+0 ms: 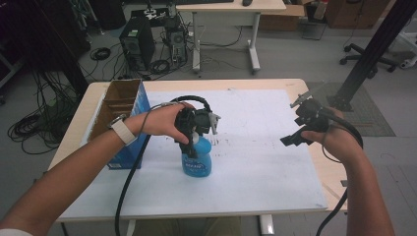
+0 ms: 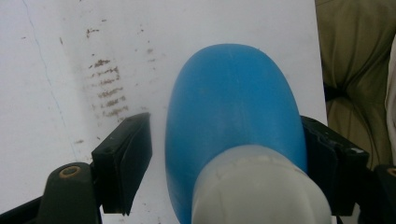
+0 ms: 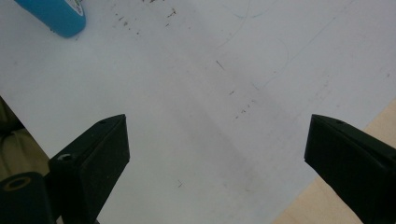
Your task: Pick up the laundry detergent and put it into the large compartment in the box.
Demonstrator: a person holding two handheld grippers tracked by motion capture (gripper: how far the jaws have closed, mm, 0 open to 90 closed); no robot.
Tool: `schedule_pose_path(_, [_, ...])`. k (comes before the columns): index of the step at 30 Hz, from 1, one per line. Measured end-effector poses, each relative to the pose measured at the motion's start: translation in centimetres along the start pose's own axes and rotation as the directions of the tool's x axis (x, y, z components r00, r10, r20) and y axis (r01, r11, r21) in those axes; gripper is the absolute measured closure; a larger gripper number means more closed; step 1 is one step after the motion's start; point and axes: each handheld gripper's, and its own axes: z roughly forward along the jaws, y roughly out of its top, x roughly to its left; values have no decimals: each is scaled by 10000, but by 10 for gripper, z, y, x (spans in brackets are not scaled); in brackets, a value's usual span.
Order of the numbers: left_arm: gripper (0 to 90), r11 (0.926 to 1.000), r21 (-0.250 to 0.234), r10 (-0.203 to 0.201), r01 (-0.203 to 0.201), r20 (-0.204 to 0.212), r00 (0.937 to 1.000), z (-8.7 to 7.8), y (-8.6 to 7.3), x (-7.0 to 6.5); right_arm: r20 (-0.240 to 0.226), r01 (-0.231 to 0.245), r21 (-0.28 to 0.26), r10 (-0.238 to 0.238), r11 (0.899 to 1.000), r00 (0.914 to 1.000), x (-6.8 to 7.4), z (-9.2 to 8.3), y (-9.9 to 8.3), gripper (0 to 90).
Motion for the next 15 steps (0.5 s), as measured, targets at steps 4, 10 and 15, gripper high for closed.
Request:
schedule_pose_path(4, [281,10000,13,29,-29,38,10000,1,0,0,4,-5,-16,5,10000,10000,0,0,0,67])
schedule_pose_path(10, [351,9999,45,139,-139,186,9997,1,0,-2,12,-49,1,49,10000,10000,0,0,-2,67])
schedule_pose_path(15, [364,9999,84,117,-119,153,9998,0,1,-3,-2,-66,14,66,10000,10000,0,0,-2,67])
